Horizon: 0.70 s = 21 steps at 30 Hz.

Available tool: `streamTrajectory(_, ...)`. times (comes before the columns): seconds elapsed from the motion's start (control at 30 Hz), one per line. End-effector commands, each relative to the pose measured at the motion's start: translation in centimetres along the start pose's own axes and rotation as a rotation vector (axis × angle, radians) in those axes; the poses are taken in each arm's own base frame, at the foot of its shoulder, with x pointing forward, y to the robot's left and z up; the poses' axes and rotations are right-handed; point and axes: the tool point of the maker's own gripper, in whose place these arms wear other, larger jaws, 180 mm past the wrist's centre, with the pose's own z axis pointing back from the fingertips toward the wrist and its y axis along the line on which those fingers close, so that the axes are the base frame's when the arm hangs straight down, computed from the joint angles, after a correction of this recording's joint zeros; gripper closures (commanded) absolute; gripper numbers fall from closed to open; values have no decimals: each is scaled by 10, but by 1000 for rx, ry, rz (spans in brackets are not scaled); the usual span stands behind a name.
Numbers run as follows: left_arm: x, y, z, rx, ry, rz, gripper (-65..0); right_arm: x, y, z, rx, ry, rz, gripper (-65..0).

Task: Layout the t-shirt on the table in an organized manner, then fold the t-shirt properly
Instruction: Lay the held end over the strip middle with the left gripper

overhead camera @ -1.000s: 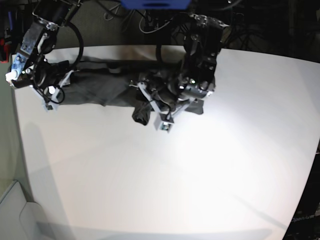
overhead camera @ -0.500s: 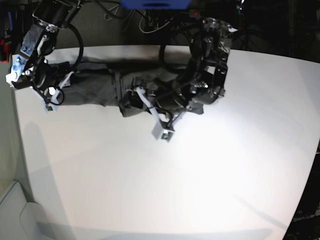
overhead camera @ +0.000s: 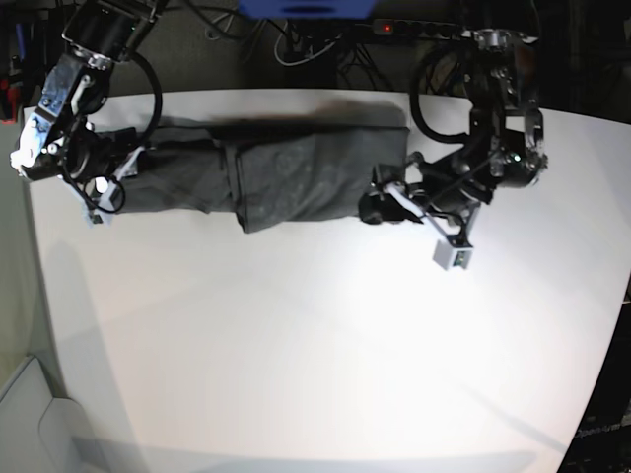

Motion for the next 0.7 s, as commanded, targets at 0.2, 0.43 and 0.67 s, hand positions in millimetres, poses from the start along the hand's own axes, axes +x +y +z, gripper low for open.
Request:
streamTrajectory(0.2, -9, 26, -8, 12, 26, 116, -479, 4, 1, 1, 4, -4, 6, -300)
streamTrajectory(0.43, -19, 32, -14, 20, 58, 138, -521, 16, -3, 8, -14, -39, 9, -299)
streamTrajectory(0.67, -23, 35, -23, 20, 87, 154, -521, 44, -3, 37, -77, -155, 44, -300)
